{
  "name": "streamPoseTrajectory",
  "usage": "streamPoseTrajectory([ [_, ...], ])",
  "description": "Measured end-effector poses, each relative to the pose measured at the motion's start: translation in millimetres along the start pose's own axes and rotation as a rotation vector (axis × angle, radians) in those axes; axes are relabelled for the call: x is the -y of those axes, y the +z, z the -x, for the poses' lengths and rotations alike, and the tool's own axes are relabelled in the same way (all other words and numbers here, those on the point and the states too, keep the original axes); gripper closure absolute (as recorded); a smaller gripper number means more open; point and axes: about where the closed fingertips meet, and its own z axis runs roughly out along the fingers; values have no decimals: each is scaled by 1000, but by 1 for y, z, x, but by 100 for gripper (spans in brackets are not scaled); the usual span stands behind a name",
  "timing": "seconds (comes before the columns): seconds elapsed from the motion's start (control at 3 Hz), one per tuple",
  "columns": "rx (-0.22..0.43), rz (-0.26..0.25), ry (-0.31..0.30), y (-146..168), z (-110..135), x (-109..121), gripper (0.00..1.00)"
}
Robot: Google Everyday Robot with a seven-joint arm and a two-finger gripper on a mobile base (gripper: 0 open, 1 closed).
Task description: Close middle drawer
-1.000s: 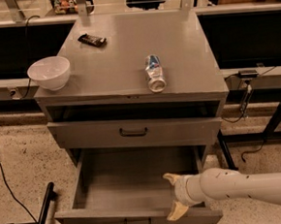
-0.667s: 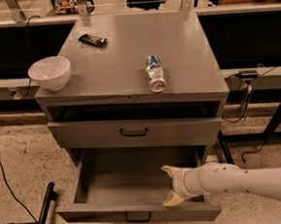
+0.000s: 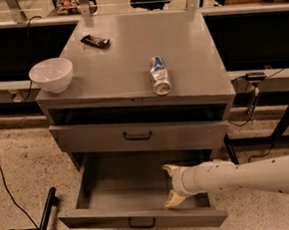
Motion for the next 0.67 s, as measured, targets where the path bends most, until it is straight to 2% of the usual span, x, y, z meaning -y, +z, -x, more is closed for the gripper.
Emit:
streamPoseTrajectory([
  [0.33,66,20,-32,-3,19,8,7],
  [0.67,216,61,-35,-23,49,-3,7],
])
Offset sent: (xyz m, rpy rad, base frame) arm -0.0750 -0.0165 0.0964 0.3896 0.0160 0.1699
